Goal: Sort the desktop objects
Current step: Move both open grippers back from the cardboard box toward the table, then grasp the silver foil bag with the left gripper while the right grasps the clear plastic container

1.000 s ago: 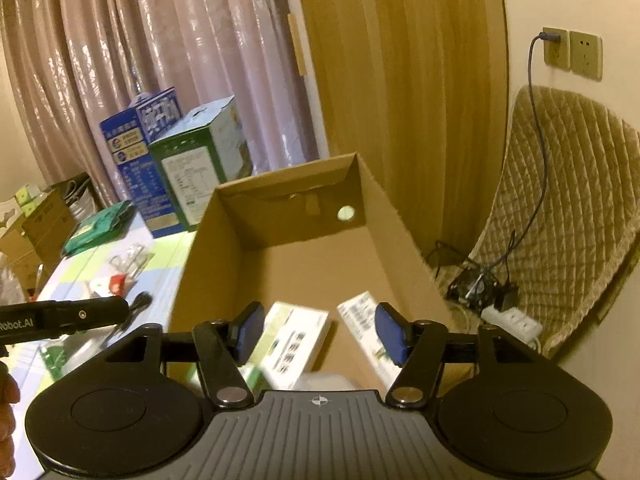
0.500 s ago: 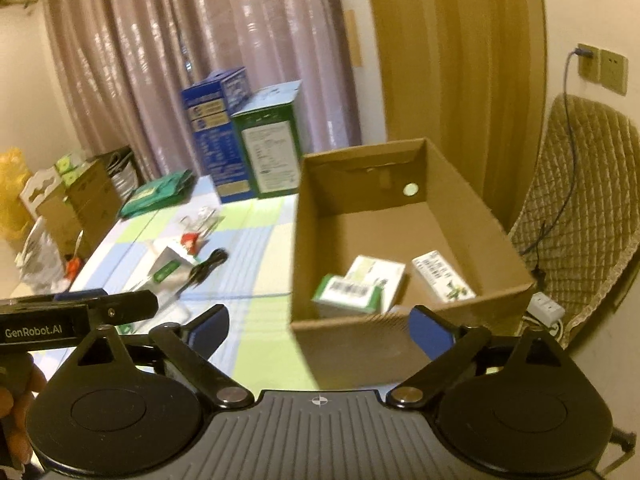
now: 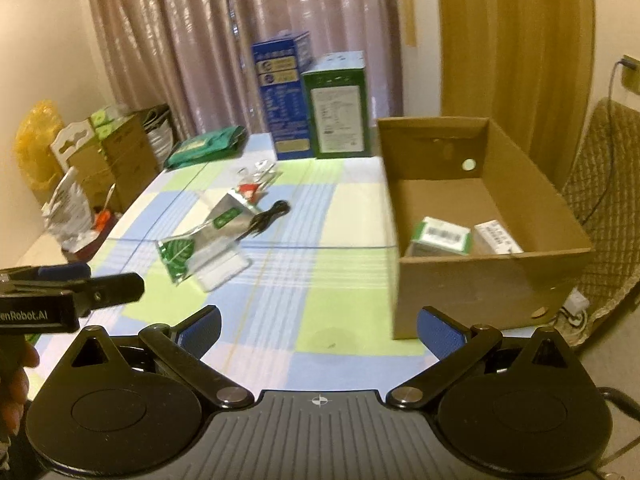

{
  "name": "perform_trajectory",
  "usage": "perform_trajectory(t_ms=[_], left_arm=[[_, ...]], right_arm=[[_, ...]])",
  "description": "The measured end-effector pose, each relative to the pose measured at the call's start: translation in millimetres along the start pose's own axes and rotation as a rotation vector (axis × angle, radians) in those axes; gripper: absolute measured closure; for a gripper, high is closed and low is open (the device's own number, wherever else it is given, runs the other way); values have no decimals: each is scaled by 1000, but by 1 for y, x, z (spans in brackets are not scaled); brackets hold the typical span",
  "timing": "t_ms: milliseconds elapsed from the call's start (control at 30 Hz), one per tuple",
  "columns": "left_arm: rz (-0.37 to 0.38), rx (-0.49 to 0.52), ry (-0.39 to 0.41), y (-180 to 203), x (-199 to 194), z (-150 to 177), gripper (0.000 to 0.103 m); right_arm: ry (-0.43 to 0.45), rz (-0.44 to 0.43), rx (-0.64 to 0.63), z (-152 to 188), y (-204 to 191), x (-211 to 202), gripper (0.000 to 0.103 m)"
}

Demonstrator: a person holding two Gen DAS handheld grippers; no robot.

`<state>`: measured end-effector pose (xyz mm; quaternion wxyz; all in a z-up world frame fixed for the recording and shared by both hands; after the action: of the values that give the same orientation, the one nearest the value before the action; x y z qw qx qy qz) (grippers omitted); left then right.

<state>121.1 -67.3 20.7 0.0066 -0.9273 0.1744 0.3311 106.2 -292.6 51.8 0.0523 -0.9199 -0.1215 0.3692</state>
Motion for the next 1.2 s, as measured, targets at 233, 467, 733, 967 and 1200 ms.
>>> perform_trajectory(t_ms=[233,467,733,967,1200], left_arm=[[-42,28,-3,-25,-13,3,1],[-68,55,-19,-44,-15,9,1],[-98,70,-48,-66,-7,12,1],[-106,90,-74,-81,4,12,1],[-103,127,-96,-97,17,11,1]], right_arm=[[-23,-25,-31,8,-23,11,2],[-45,-38,-40,16,-34,20,2],[-69,-50,-43,22,-40,30,2],[-81,-59,-51,22,-46,41,2],[-95,-80,-98,22,-58,55,2]])
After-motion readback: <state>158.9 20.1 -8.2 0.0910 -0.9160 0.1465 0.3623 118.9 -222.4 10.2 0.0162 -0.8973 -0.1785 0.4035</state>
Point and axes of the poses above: each gripper's, at about its wrist camera, not at the fingertips, and x roughly the way its jaws point, y to its right, z to its underside, the point moved 3 cm from there along x, roughly the way its jaws point, and after that the axes turned 4 degrees about x, right-handed, at the moved point
